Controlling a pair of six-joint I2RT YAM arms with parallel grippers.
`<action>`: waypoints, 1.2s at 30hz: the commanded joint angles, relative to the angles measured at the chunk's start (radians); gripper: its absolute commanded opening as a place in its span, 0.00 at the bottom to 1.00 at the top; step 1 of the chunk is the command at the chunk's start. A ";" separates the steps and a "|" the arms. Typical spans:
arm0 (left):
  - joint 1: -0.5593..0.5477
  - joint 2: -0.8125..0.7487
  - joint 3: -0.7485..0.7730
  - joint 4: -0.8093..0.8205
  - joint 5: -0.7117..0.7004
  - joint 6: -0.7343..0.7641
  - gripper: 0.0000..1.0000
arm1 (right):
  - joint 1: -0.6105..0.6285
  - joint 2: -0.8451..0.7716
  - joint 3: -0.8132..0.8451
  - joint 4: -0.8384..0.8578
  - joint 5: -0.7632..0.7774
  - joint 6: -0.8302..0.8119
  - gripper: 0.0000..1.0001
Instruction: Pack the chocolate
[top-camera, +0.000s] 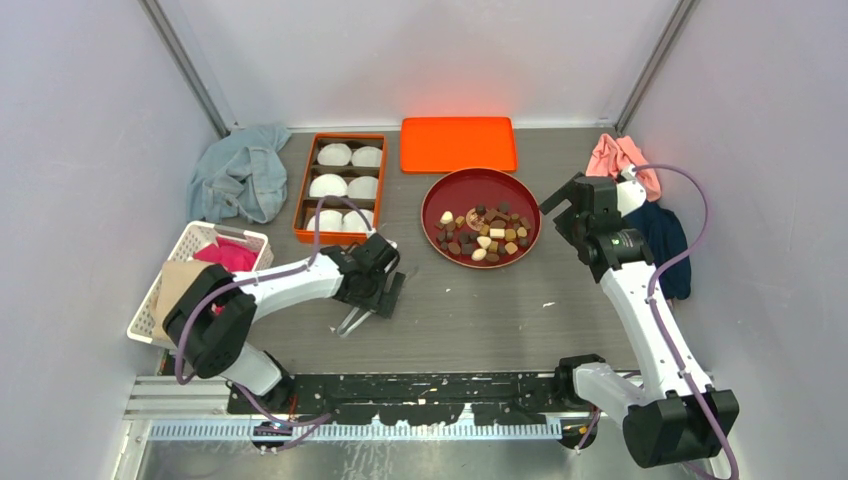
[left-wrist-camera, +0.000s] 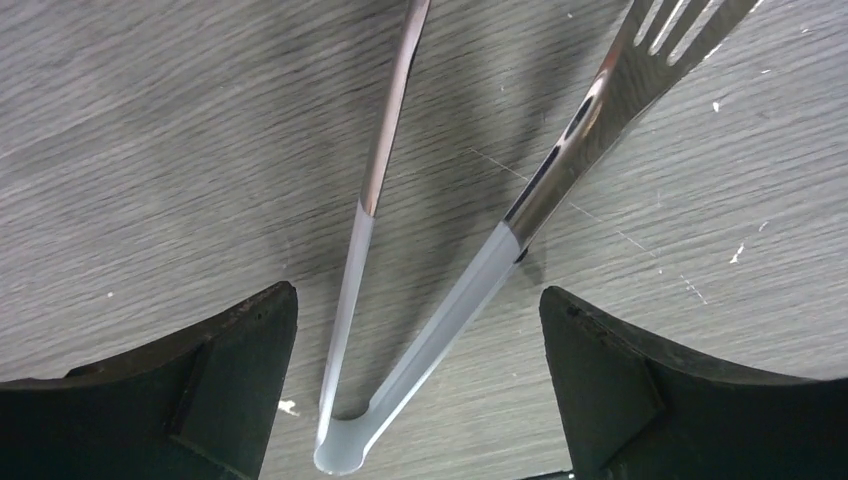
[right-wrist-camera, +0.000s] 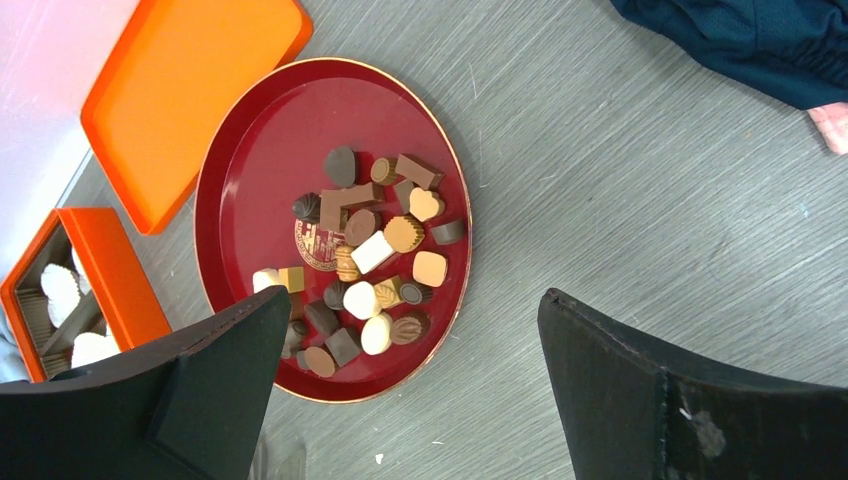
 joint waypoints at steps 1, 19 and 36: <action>-0.004 -0.001 -0.067 0.186 -0.014 -0.024 0.88 | 0.000 -0.041 0.006 0.004 0.024 -0.006 1.00; -0.003 -0.074 -0.201 0.376 0.038 -0.045 0.68 | 0.000 -0.039 -0.012 0.014 -0.003 0.003 1.00; -0.009 -0.135 -0.129 0.253 -0.187 -0.204 0.62 | 0.000 -0.034 -0.023 0.025 -0.025 0.011 1.00</action>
